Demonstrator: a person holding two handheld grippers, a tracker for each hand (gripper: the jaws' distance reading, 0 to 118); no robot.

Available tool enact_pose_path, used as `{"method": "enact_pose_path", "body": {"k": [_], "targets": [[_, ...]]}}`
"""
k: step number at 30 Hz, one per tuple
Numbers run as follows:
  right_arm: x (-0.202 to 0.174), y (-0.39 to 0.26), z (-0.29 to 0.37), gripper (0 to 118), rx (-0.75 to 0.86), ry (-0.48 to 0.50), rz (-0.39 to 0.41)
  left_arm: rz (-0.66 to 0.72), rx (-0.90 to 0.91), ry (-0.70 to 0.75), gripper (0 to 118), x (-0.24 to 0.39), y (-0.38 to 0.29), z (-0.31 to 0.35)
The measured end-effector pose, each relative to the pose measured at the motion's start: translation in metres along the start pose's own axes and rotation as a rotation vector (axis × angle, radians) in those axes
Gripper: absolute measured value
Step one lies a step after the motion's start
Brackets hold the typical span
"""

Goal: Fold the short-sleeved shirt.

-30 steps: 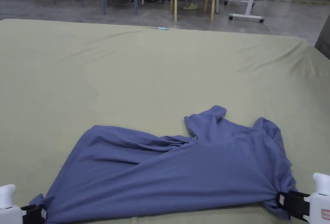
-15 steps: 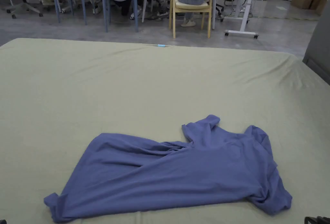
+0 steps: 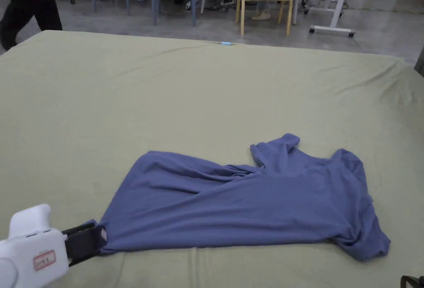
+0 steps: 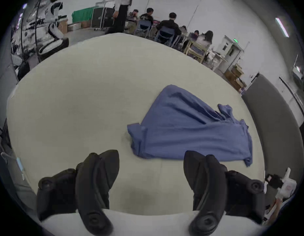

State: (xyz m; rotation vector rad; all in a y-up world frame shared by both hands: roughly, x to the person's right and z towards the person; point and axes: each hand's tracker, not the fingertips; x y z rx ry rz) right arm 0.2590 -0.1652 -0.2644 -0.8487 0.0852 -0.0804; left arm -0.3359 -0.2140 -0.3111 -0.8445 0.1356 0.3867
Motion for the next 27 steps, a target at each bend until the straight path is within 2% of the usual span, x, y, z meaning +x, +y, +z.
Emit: {"method": "enact_pose_path", "body": {"k": [6,7,9,10,11,12,13,15,19,20,21,22,23,24,27], "targets": [[-0.003,0.0,-0.022,3,-0.059,-0.014,0.017,-0.124,-0.132,0.1,85,-0.001,0.021,-0.088],[-0.003,0.0,-0.025,3,-0.069,-0.016,0.02,-0.135,-0.15,0.104,64,-0.004,0.019,-0.098],[-0.006,0.0,-0.031,3,-0.086,-0.025,0.022,-0.169,-0.144,0.101,45,-0.008,0.013,-0.109],[-0.007,0.0,-0.034,3,-0.094,-0.028,0.023,-0.221,-0.115,0.187,37,-0.001,0.01,-0.101],[-0.008,0.0,-0.037,3,-0.101,-0.03,0.025,-0.225,-0.075,0.122,27,-0.001,0.011,-0.094],[-0.009,0.001,-0.04,3,-0.106,-0.03,0.028,-0.195,-0.092,0.056,10,0.0,0.011,-0.089],[-0.009,0.002,-0.043,3,-0.111,-0.029,0.03,-0.185,-0.085,0.067,3,0.001,0.011,-0.084],[-0.012,0.009,-0.049,3,-0.121,-0.023,0.035,-0.255,-0.054,0.097,3,0.015,0.011,-0.068],[-0.018,0.05,-0.062,4,-0.07,0.017,0.049,-0.251,-0.018,0.068,3,0.027,0.022,-0.045],[-0.022,0.072,-0.066,19,-0.033,0.041,0.051,-0.246,-0.01,0.056,3,0.027,0.025,-0.041],[-0.022,0.098,-0.072,55,0.004,0.048,0.05,-0.245,-0.005,0.052,3,0.027,0.028,-0.038],[-0.025,0.123,-0.083,108,0.025,0.054,0.052,-0.247,-0.002,0.048,3,0.032,0.032,-0.035],[-0.027,0.153,-0.099,118,0.012,0.074,0.055,-0.251,0.002,0.048,3,0.033,0.034,-0.033],[-0.032,0.186,-0.114,118,0.068,0.098,0.075,-0.252,0.006,0.046,3,0.033,0.036,-0.031],[-0.043,0.268,-0.185,118,-0.076,0.098,0.028,-0.253,0.011,0.043,3,0.038,0.04,-0.032]]}}
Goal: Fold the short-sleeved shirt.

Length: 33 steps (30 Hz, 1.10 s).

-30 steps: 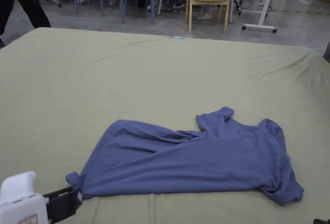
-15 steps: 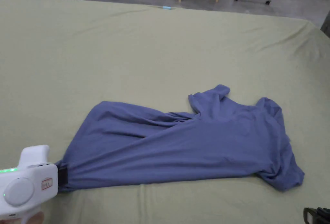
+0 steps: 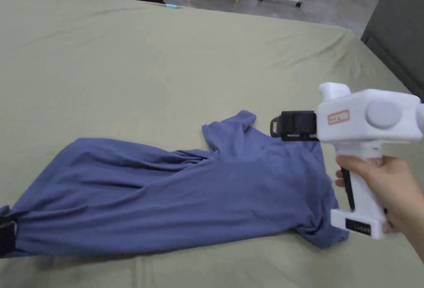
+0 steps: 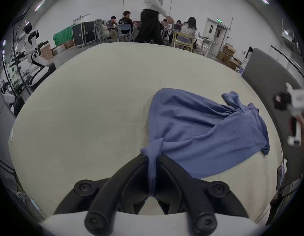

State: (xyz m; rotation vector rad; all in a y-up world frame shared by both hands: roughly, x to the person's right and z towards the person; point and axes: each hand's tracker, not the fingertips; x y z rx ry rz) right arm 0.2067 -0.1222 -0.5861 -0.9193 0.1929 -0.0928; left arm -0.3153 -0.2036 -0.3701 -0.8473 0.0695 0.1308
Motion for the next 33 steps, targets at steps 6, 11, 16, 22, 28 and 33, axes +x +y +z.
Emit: {"method": "enact_pose_path", "body": {"k": [6,11,16,22,28,33], "targets": [[-0.004,0.029,-0.163,117,-0.303,-0.182,0.057,0.005,-0.026,0.014,3,0.003,0.003,-0.014],[-0.007,0.006,-0.185,98,-0.358,-0.181,0.041,0.006,-0.047,0.016,3,0.0,0.002,-0.027],[-0.012,0.009,-0.151,5,-0.231,-0.182,0.115,0.018,-0.052,0.0,3,0.0,0.007,-0.028],[-0.007,0.007,-0.089,5,-0.058,-0.082,-0.027,0.003,-0.001,-0.048,3,0.007,0.04,-0.01],[0.01,0.038,0.058,5,0.229,-0.08,-0.055,0.011,0.161,-0.141,3,0.024,0.12,0.038],[0.023,0.095,0.195,5,0.482,-0.095,-0.097,-0.084,0.338,-0.162,3,0.058,0.229,0.1]]}}
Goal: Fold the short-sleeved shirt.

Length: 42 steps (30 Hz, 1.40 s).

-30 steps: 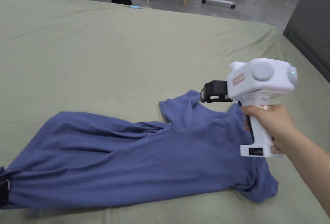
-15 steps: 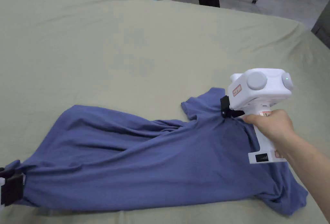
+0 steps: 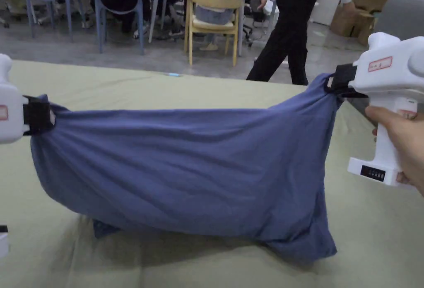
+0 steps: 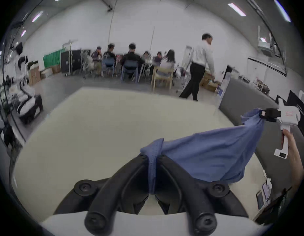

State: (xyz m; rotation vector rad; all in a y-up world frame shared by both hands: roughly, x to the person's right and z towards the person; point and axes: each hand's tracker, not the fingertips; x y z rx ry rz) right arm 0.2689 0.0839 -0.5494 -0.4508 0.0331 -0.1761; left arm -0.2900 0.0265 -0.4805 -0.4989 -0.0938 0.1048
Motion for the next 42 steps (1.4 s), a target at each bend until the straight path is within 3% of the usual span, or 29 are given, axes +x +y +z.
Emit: {"method": "enact_pose_path", "body": {"k": [8,12,15,19,23,31,35,39,42], "targets": [[-0.026,0.176,0.083,5,0.34,-0.07,0.03,-0.161,0.24,0.109,3,0.047,0.21,0.007],[-0.044,0.223,0.099,5,0.43,-0.085,0.074,-0.183,0.365,0.141,3,0.057,0.261,0.011],[-0.056,0.224,0.089,5,0.44,-0.124,0.118,-0.155,0.404,0.146,3,0.052,0.268,-0.006],[-0.051,0.19,0.048,5,0.391,-0.094,0.118,-0.152,0.384,0.15,3,0.041,0.24,-0.046],[-0.032,0.125,-0.018,5,0.265,-0.081,0.101,-0.149,0.23,0.137,3,0.022,0.178,-0.11],[0.003,-0.026,-0.113,5,0.006,-0.091,0.047,-0.018,-0.038,0.093,3,-0.001,0.047,-0.198],[0.021,-0.068,-0.11,5,-0.036,-0.067,0.009,-0.04,-0.048,0.061,3,-0.001,0.012,-0.187],[0.039,-0.115,-0.07,5,-0.047,-0.016,-0.033,-0.062,-0.053,0.008,3,-0.003,-0.034,-0.142],[0.049,-0.153,-0.038,5,-0.104,-0.031,-0.034,-0.112,-0.094,0.032,3,-0.007,-0.077,-0.113]]}}
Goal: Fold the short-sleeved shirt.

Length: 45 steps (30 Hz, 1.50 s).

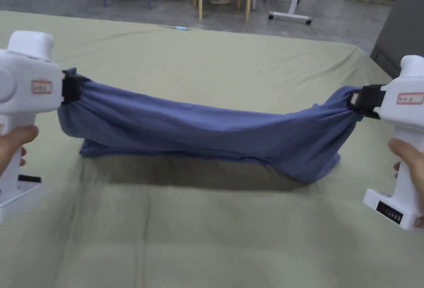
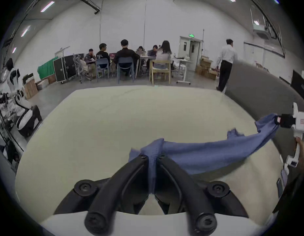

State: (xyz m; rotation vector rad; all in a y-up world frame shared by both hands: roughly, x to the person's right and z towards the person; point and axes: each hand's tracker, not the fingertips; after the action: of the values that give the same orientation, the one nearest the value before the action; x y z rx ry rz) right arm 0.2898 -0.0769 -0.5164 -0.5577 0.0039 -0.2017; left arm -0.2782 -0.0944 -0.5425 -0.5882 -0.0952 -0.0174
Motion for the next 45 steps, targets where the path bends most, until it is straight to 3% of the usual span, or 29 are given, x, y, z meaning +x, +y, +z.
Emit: {"method": "enact_pose_path", "body": {"k": [5,19,23,27,32,33,34,35,36,37,40,41,42,43,44,45], "targets": [[0.013,-0.071,0.057,5,-0.049,0.011,-0.025,0.081,-0.073,-0.034,3,-0.001,-0.08,0.046],[0.049,-0.243,0.234,5,-0.08,-0.033,-0.112,-0.144,-0.161,0.046,3,0.057,-0.224,0.198],[0.063,-0.276,0.231,5,-0.158,-0.066,-0.166,-0.099,-0.256,0.017,3,0.06,-0.262,0.195],[0.067,-0.293,0.206,5,-0.236,-0.103,-0.083,-0.082,-0.34,0.041,3,0.052,-0.286,0.171],[0.063,-0.294,0.184,5,-0.291,-0.11,-0.044,0.017,-0.399,0.05,4,0.042,-0.292,0.152],[0.064,-0.292,0.178,5,-0.335,-0.102,-0.026,0.032,-0.405,0.056,16,0.04,-0.291,0.151],[0.064,-0.289,0.174,17,-0.385,-0.095,-0.02,0.042,-0.411,0.083,62,0.039,-0.29,0.152],[0.062,-0.287,0.172,41,-0.433,-0.103,-0.003,0.056,-0.426,0.088,90,0.035,-0.289,0.153],[0.061,-0.285,0.171,80,-0.472,-0.101,0.011,0.086,-0.432,0.068,94,0.032,-0.287,0.16],[0.059,-0.285,0.174,110,-0.483,-0.091,0.026,0.132,-0.427,0.057,94,0.028,-0.285,0.17],[0.047,-0.279,0.2,114,-0.468,-0.078,0.031,0.215,-0.383,0.091,94,0.023,-0.282,0.212],[0.043,-0.279,0.209,114,-0.482,-0.078,0.028,0.218,-0.345,0.119,93,0.024,-0.281,0.232],[0.038,-0.28,0.217,110,-0.489,-0.078,0.029,0.2,-0.277,0.094,86,0.027,-0.28,0.253],[0.029,-0.283,0.229,83,-0.487,-0.063,0.054,0.166,-0.22,0.047,47,0.029,-0.281,0.269],[0.022,-0.285,0.236,34,-0.463,-0.047,0.089,0.154,-0.205,0.05,2,0.034,-0.281,0.281],[0.017,-0.288,0.238,3,-0.467,-0.065,0.088,0.173,-0.221,0.123,0,0.038,-0.282,0.286]]}}
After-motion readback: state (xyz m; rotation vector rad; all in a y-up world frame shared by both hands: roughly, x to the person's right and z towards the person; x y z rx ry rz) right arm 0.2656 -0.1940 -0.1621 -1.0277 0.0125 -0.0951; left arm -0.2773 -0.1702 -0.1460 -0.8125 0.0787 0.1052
